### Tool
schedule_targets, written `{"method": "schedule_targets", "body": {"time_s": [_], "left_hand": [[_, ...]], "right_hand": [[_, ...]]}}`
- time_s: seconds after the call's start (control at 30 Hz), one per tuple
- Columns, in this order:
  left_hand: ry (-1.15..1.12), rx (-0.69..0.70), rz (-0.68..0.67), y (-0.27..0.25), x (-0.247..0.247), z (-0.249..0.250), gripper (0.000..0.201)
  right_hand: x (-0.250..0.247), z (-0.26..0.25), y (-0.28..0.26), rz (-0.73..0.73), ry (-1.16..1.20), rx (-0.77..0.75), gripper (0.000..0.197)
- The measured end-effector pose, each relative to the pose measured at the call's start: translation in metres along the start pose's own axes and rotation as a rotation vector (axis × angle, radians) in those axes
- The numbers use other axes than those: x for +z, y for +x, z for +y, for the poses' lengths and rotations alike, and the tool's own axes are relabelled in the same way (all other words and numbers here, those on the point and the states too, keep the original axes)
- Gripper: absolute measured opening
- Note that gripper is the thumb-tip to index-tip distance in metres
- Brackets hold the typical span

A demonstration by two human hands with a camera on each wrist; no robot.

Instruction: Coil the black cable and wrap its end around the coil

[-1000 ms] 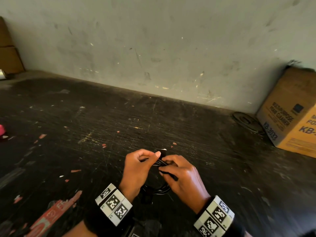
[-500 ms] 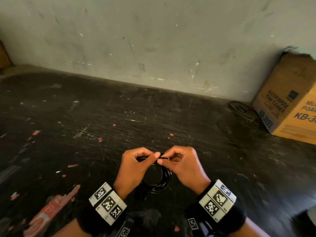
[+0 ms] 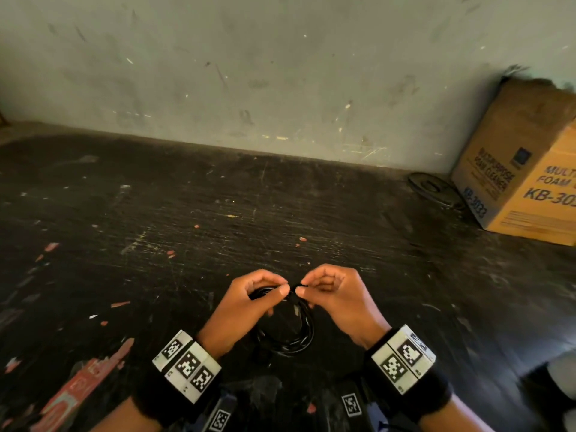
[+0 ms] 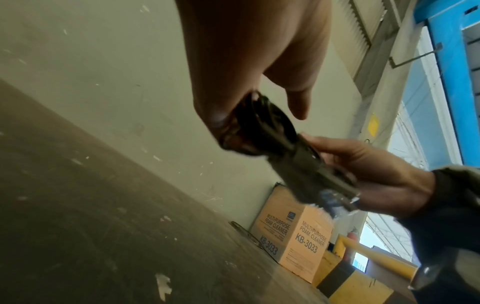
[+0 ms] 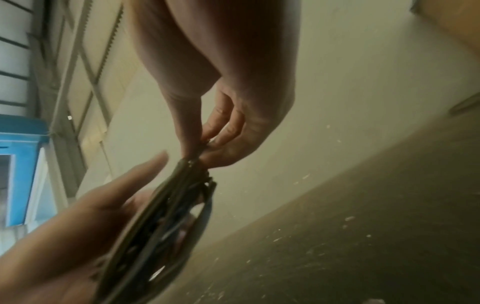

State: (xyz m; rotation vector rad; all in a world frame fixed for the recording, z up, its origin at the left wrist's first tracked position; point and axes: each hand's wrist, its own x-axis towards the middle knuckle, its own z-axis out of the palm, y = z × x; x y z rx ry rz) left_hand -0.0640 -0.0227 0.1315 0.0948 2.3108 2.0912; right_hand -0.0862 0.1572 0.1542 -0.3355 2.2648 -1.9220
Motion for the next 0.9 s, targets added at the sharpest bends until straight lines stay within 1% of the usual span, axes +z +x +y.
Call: {"method": "schedule_targets", "body": {"time_s": [0.1, 0.17, 0.23, 0.3, 0.4, 0.57, 0.63, 0.73, 0.8, 0.83, 0.87, 0.9], "left_hand": [[-0.035, -0.144, -0.03, -0.001, 0.005, -0.013, 0.018], [-0.124, -0.291, -0.024, -0.003, 0.009, -0.023, 0.021], [-0.245, -0.407, -0.039, -0.004, 0.012, -0.037, 0.029], [-0.315, -0.456, -0.019, -0.005, 0.015, -0.049, 0.032], [-0.273, -0.471, 0.037, -0.004, 0.027, -0.066, 0.029], [-0.058, -0.513, 0.162, 0.006, 0.045, -0.097, 0.028], [0.005, -0.502, 0.188, 0.01, 0.052, -0.105, 0.026], [0.077, -0.48, 0.217, 0.016, 0.057, -0.118, 0.027], [0.119, -0.479, 0.221, 0.02, 0.057, -0.122, 0.027], [0.157, -0.48, 0.217, 0.02, 0.056, -0.121, 0.028], [0.168, -0.471, 0.221, 0.018, 0.054, -0.126, 0.028], [0.186, -0.476, 0.233, 0.013, 0.049, -0.128, 0.028]], "right_hand": [[-0.016, 0.011, -0.001, 0.077, 0.035, 0.063, 0.01], [-0.026, 0.023, -0.001, 0.13, 0.072, 0.122, 0.009], [-0.036, 0.037, -0.002, 0.165, 0.123, 0.184, 0.01], [-0.042, 0.052, -0.003, 0.177, 0.149, 0.248, 0.011], [-0.049, 0.08, -0.005, 0.177, 0.13, 0.331, 0.014], [-0.053, 0.133, -0.007, 0.137, 0.045, 0.484, 0.017], [-0.052, 0.147, -0.007, 0.138, 0.005, 0.512, 0.018], [-0.05, 0.162, -0.008, 0.147, -0.004, 0.529, 0.022], [-0.049, 0.166, -0.008, 0.121, -0.09, 0.511, 0.025], [-0.05, 0.165, -0.01, 0.089, -0.169, 0.5, 0.026], [-0.051, 0.167, -0.013, 0.056, -0.219, 0.478, 0.026], [-0.054, 0.168, -0.019, 0.052, -0.28, 0.457, 0.025]]}}
